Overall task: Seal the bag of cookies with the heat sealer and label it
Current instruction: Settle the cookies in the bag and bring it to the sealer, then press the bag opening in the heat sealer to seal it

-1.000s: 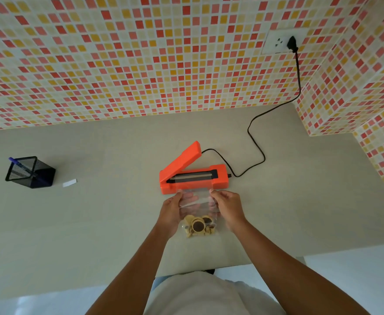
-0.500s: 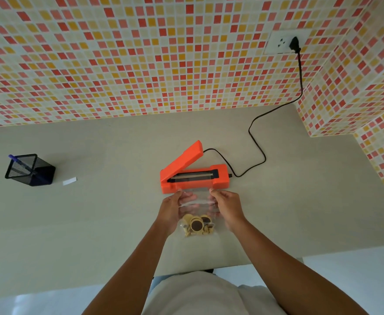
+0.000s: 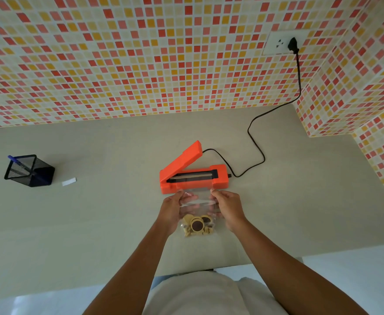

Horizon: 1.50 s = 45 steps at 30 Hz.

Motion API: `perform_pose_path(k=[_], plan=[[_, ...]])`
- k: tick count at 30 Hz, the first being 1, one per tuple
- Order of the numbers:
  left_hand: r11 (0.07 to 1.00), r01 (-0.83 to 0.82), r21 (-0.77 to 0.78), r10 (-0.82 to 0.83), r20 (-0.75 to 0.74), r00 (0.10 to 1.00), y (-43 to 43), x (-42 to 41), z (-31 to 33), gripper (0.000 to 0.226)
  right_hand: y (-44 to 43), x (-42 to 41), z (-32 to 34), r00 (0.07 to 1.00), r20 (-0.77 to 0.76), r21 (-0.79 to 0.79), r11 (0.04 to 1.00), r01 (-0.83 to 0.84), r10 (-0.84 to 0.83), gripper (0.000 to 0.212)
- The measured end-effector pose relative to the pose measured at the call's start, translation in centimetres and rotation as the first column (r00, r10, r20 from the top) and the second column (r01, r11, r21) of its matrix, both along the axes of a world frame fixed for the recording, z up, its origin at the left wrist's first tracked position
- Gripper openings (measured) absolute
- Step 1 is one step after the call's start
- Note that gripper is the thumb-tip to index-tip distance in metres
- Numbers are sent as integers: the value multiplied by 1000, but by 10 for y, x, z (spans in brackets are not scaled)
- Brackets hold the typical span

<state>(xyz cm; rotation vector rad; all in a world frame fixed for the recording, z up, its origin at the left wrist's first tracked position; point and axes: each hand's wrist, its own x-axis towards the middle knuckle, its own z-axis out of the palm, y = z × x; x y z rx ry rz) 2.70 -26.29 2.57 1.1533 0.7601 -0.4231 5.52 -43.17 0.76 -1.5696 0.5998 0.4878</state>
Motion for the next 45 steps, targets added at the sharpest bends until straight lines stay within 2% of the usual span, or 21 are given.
perform_pose_path(k=[16,24,36,39,42,45], plan=[[998,-23,51,22,24,999,0,0,-2,34,2,-3,-1,999,30,-15,1000,-14,14,26],[999,-31,19,31,12,999,3,0,-4,35,4,-1,0,1000,18,4,1000,-3,3,32],[1000,14,-1,-14,10,1000,7,0,-13,38,5,1,2,999,15,-73,996,-44,46,34],[1000,25,0,-25,8,1000,7,0,-11,37,7,3,3,993,81,-216,975,-61,80,46],[1000,24,-8,-24,0,1000,8,-1,-7,36,8,9,21,957,282,-367,929,40,70,44],[1000,19,-10,-19,-16,1000,9,-1,-5,35,11,29,53,878,476,-292,952,93,60,34]])
